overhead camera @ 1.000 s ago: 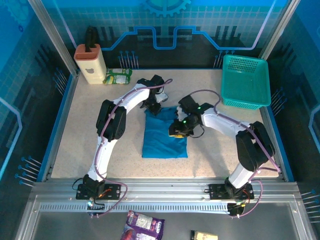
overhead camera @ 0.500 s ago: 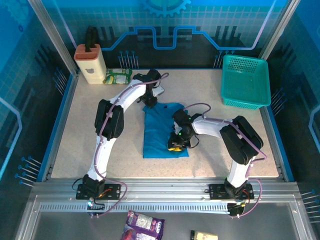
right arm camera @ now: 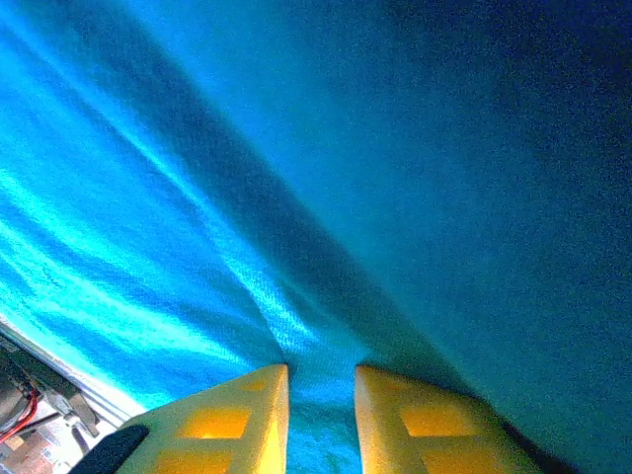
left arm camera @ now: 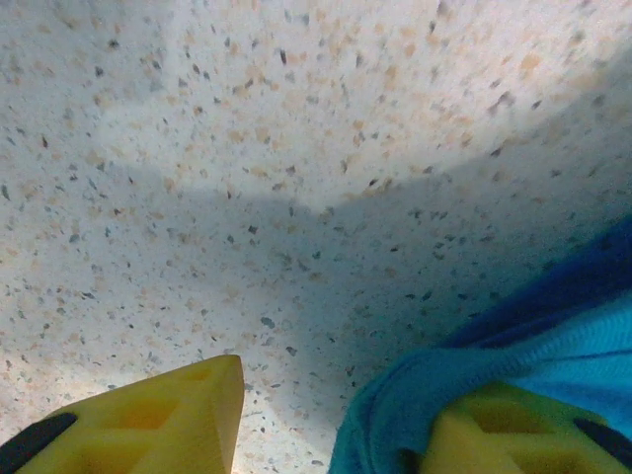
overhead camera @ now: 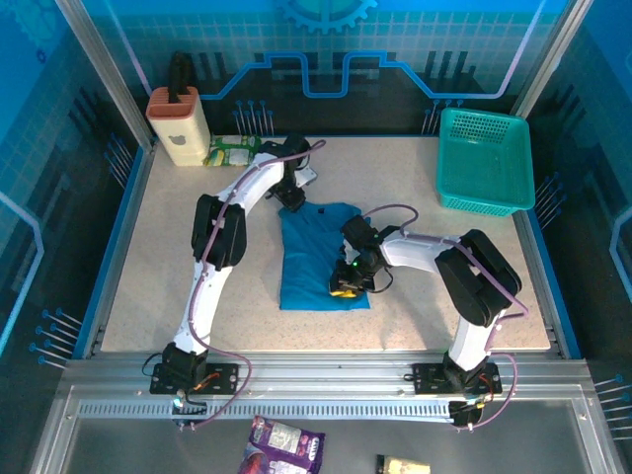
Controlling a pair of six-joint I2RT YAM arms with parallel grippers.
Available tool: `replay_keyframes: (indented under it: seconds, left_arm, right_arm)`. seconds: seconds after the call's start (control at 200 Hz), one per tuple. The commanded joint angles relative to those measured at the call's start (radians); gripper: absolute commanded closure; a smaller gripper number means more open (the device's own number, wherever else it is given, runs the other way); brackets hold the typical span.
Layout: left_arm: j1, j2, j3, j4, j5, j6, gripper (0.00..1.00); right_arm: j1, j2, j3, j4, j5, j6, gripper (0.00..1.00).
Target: Fold the inside-out t-shirt
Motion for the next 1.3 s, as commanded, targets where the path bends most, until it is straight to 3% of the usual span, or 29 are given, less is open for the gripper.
replay_keyframes:
  seconds: [0.0, 0.26, 0.46, 0.595, 0.73, 0.805, 0.871, 1.026, 1.296]
  left_arm:
    - [0.014, -0.073, 0.045, -0.020, 0.122, -0.056, 0.51]
    - [0.015, -0.225, -0.055, 0.001, 0.214, -0.171, 0.46]
    - [0.022, -0.323, -0.209, 0.036, 0.215, -0.274, 0.44]
    - [0.024, -0.346, -0.248, 0.049, 0.278, -0.346, 0.42]
    - [0.022, -0.419, -0.378, 0.115, 0.402, -0.449, 0.48]
    - [0.021, -0.479, -0.491, 0.177, 0.443, -0.515, 0.51]
    - [0.021, -0.533, -0.594, 0.232, 0.478, -0.567, 0.54]
    - [-0.004, -0.635, -0.777, 0.320, 0.550, -0.657, 0.65]
    - [-0.217, -0.693, -0.866, 0.347, 0.563, -0.781, 0.84]
  right_arm:
    - [-0.012, -0.045, 0.038, -0.057, 0.030, -0.002, 0.72]
    - [-0.143, -0.099, 0.211, -0.130, 0.069, -0.094, 0.66]
    - [-0.270, 0.023, 0.353, -0.139, 0.041, -0.182, 0.66]
    - [-0.307, 0.125, 0.452, -0.162, 0.009, -0.227, 0.66]
    - [-0.322, 0.220, 0.528, -0.160, -0.044, -0.241, 0.67]
    - [-0.324, 0.238, 0.552, -0.206, 0.011, -0.250, 0.67]
    - [-0.337, 0.210, 0.507, -0.176, 0.052, -0.242, 0.66]
    - [-0.384, 0.155, 0.401, -0.048, -0.039, -0.218, 0.66]
    - [-0.441, 0.184, 0.403, -0.042, -0.031, -0.278, 0.64]
